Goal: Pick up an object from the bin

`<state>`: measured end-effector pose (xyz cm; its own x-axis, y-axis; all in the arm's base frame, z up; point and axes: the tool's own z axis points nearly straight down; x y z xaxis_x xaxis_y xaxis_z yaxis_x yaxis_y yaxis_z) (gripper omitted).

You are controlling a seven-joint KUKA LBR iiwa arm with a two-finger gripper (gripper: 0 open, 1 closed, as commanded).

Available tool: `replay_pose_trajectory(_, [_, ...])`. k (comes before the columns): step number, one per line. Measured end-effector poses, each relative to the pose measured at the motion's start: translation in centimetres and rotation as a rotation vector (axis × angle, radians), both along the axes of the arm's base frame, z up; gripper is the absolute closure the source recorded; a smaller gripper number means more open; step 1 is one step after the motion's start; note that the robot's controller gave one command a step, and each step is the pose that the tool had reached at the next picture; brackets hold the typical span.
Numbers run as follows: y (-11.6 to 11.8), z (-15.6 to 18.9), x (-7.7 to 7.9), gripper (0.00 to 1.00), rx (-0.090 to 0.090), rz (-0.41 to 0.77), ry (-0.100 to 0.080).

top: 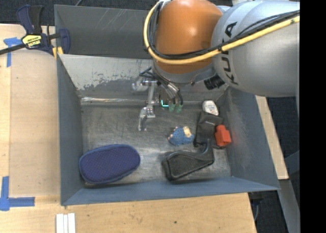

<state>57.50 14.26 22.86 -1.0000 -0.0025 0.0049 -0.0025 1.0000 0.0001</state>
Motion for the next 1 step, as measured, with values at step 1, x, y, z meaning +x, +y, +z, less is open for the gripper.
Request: replay_pose_trajectory(1, [5.31,-15.09,-4.24,0.00,-0.003,0.358,-0.018])
